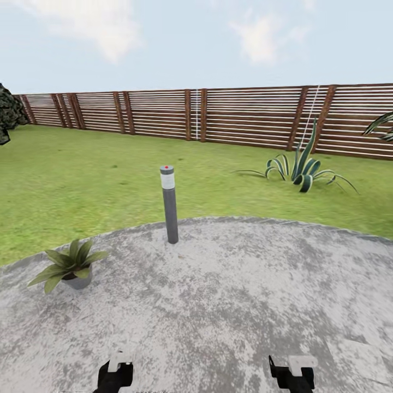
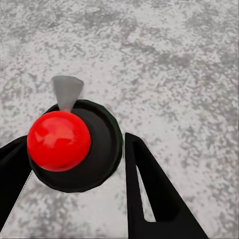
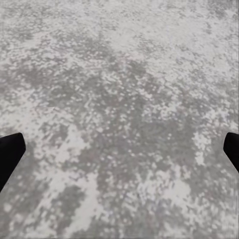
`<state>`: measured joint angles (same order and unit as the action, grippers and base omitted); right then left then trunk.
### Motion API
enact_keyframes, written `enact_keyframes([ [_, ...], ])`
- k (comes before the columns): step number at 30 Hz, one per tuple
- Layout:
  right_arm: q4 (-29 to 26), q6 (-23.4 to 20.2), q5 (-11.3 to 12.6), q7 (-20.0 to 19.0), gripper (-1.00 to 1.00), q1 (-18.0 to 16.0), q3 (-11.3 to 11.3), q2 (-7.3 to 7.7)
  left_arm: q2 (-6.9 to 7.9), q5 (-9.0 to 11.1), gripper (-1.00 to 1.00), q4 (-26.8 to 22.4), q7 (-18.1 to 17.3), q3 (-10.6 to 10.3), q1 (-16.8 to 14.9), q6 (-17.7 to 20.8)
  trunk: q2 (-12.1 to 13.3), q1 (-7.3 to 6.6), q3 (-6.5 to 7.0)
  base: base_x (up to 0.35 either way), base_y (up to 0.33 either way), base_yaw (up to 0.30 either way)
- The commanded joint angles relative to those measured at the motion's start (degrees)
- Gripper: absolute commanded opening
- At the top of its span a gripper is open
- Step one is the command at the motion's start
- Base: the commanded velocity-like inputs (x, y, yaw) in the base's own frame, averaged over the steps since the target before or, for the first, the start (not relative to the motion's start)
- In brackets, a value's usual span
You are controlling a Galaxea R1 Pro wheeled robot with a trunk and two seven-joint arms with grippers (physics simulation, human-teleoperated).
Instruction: Pick up the pesticide atomizer in the garden and spray insectifuge to fully cover both potted plants in the garden.
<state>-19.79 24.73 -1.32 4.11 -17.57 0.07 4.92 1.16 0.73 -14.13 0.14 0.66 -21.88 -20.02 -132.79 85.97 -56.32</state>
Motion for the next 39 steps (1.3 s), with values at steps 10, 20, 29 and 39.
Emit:
enact_keyframes([
  [10,0.0,0.1,-0.2,0.2,1.0,0.0,0.0,0.01,-0.01,0.1,-1.0,0.1,0.0,0.0,-0.1,-0.2,0.0,-0.01,-0.05,0.0,0.0,0.276],
  [20,0.0,0.1,-0.2,0.2,1.0,0.0,0.0,0.01,-0.01,0.2,-1.0,0.1,0.0,0.0,0.0,-0.2,0.0,-0.01,-0.05,0.0,0.0,0.276],
  [29,0.0,0.1,-0.2,0.2,1.0,0.0,0.0,0.01,-0.01,0.2,-1.0,0.1,0.0,0.0,-0.1,-0.1,0.0,-0.01,-0.05,0.013,0.0,0.276],
  [39,0.0,0.1,-0.2,0.2,1.0,0.0,0.0,0.01,-0.01,0.2,-1.0,0.1,0.0,0.0,-0.1,-0.1,0.0,-0.01,-0.05,0.297,0.0,0.276],
])
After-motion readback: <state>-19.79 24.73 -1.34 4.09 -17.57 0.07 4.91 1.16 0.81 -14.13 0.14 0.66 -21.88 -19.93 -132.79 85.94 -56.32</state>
